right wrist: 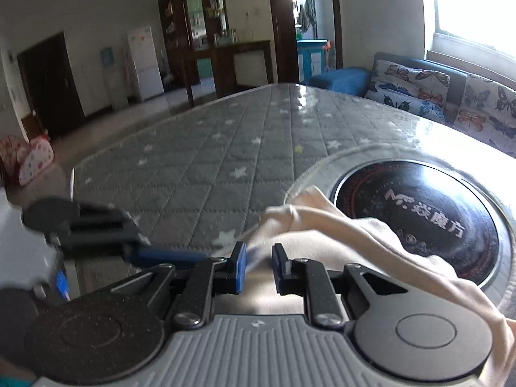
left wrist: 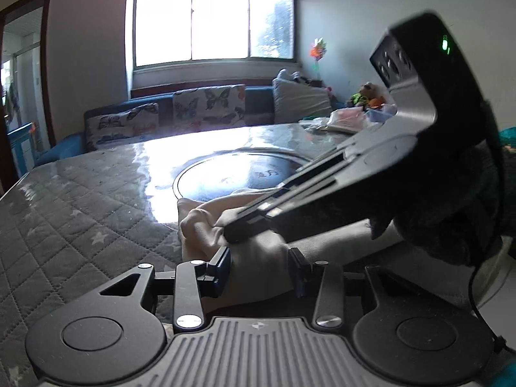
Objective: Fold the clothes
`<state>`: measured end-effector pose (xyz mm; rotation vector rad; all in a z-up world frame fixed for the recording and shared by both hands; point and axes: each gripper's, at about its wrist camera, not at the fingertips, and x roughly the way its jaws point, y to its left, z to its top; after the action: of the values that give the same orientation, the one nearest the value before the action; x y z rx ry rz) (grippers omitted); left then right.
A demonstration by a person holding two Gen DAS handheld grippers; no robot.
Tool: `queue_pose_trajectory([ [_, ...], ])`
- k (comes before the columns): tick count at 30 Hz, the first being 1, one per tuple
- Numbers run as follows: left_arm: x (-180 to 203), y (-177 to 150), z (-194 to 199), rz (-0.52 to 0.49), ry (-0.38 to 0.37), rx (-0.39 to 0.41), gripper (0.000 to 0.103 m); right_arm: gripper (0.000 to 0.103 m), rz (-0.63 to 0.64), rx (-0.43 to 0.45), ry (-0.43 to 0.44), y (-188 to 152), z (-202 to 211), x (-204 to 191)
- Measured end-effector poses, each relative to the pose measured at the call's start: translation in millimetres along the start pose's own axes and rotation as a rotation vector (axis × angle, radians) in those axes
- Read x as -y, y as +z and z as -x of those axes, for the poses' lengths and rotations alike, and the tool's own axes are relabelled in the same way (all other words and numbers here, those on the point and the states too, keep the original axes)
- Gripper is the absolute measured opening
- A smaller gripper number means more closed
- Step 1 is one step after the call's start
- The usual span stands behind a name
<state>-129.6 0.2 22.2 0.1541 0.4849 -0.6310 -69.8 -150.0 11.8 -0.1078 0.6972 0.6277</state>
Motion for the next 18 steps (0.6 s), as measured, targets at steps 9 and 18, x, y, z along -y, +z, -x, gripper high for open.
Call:
queue_pose_trajectory([
  [9,-67,13,-6,0.284,0.011,-0.049,0.040,0.017,-0.008,-0.035,-0.020,-20,3,3],
  [18,-61,23,-38,0.300,-0.007,-0.127,0.029,0.017,-0.023,-0.003,-0.028,-32,9,4],
])
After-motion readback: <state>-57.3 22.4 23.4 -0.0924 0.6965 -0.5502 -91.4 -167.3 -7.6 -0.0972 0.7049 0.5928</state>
